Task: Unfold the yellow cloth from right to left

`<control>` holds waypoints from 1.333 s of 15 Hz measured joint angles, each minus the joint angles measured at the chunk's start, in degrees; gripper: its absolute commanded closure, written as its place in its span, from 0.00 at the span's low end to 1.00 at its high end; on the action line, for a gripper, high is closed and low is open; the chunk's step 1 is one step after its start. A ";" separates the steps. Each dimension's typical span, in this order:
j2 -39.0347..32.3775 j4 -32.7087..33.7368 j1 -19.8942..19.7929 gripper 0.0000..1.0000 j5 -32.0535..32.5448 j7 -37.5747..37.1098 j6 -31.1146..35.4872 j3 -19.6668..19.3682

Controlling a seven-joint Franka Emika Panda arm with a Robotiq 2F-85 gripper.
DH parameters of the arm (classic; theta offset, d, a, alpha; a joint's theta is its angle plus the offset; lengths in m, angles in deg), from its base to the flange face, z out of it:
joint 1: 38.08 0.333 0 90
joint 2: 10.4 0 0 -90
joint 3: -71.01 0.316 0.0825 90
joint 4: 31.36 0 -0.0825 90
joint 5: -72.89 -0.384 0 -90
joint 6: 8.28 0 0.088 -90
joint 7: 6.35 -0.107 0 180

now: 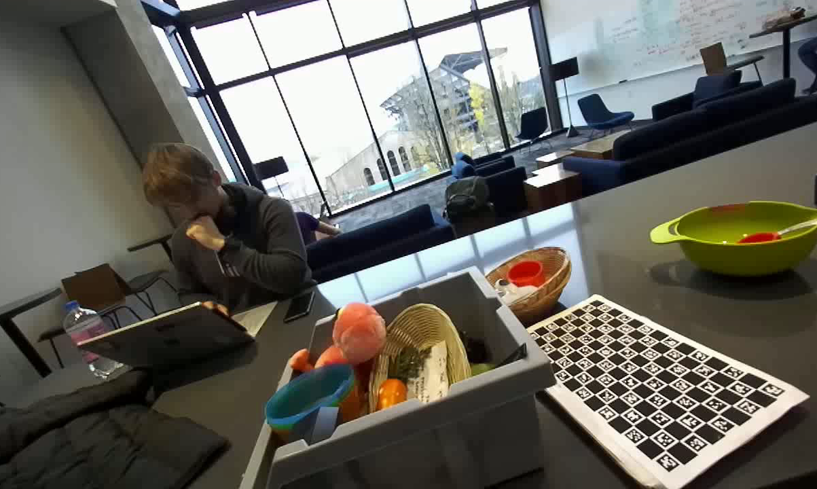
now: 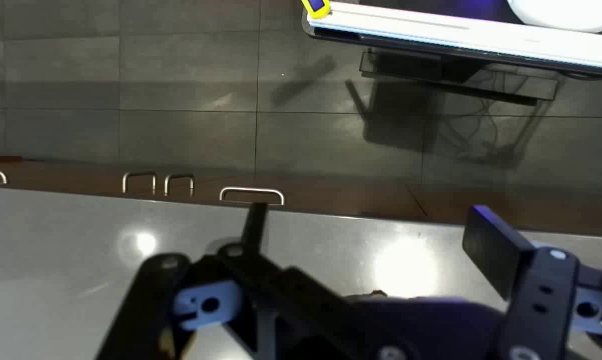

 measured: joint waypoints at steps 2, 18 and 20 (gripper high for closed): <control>-0.02 0.00 0.00 0.00 0.00 0.00 0.01 0.00; -1.17 -3.12 3.48 0.00 -4.57 -7.58 14.42 -0.39; -2.16 -3.82 3.99 0.00 -8.68 -10.17 20.51 -0.51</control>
